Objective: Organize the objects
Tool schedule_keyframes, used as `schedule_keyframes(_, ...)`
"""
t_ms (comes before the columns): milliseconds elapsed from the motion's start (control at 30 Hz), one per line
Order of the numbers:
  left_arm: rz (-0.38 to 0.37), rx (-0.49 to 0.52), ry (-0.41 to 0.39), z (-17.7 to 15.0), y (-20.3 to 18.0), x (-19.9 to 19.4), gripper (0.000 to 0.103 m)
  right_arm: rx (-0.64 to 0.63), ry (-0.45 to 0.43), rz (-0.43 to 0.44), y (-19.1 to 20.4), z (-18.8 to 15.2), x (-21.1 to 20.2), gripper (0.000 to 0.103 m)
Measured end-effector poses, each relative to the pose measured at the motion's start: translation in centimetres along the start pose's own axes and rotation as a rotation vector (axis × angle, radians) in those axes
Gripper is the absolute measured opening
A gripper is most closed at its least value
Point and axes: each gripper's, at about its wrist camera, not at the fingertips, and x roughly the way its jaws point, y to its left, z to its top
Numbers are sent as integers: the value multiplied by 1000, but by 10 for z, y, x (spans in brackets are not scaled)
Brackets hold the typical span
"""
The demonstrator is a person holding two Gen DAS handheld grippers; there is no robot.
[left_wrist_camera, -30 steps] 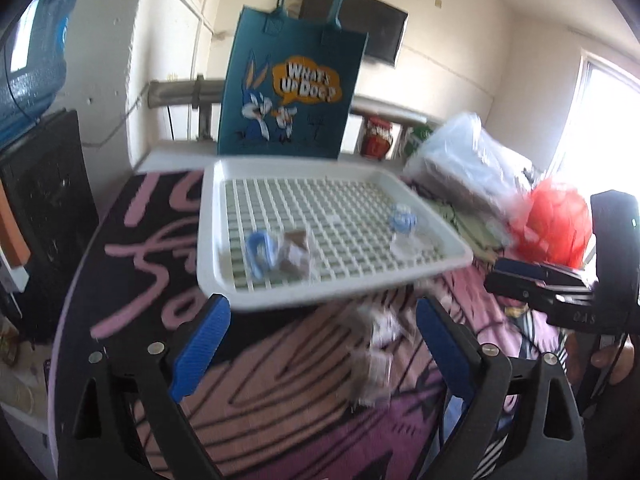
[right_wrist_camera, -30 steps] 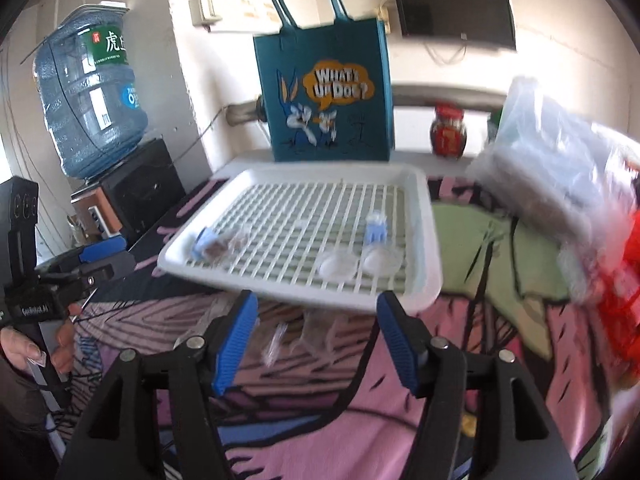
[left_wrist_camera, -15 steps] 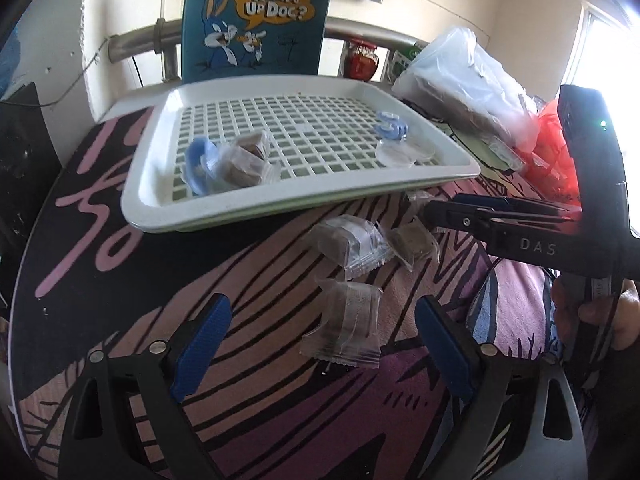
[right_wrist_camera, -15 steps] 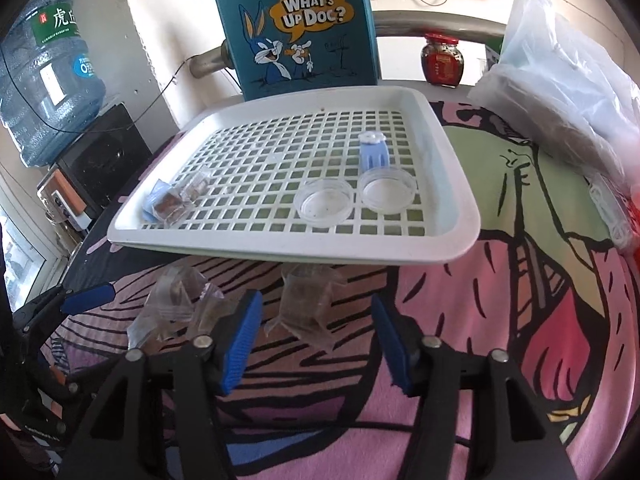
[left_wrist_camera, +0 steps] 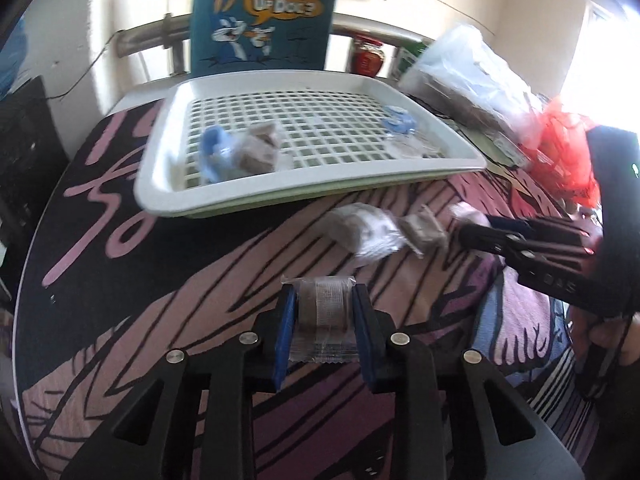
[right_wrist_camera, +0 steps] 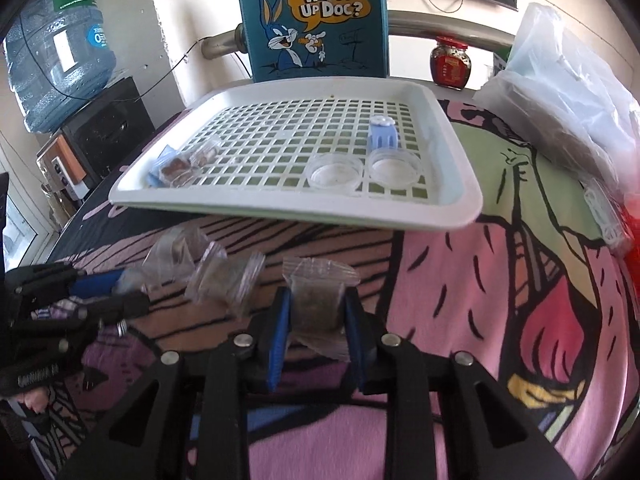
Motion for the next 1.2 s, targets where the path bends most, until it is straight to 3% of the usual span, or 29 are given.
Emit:
schedule_keyframes(200, 79, -29, -8, -1, 8, -2, 27, -3, 1, -39, 2, -12, -9, 26)
schedule_keyframes(700, 98, -19, -2, 5, 9, 4, 27, -14, 7, -53, 5, -13, -8, 29)
schedule_keyframes(1200, 64, -47, -9, 4, 14, 3, 27, 6, 3, -32, 2, -13, -9, 28)
